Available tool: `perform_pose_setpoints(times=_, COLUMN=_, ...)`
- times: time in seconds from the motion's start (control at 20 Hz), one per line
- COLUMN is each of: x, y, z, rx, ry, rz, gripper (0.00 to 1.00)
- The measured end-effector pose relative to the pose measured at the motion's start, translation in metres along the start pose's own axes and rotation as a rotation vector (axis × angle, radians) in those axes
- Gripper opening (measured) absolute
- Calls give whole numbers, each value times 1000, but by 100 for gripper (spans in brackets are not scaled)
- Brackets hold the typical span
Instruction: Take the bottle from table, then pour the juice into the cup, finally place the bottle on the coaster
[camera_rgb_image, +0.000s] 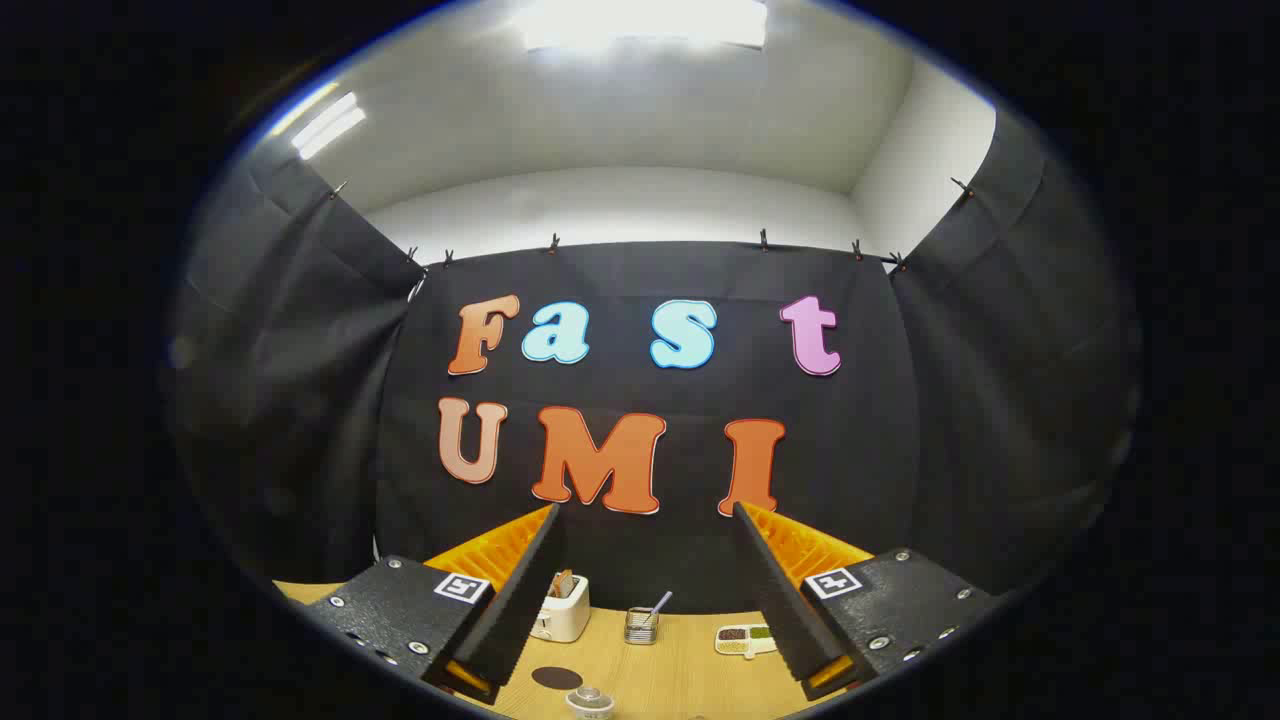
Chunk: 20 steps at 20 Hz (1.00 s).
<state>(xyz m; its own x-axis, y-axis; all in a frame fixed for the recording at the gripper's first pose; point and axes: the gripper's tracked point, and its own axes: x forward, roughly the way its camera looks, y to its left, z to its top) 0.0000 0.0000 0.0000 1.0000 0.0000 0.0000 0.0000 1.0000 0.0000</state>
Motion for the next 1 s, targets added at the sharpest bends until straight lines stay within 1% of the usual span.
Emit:
perform_pose_setpoints(times=0.55, x=2, y=4, z=-14, rx=9, ry=27, rz=15, gripper=99)
perform_pose_setpoints(times=1.0, x=4, y=8, z=-13, rx=7, ry=28, rz=23, gripper=99)
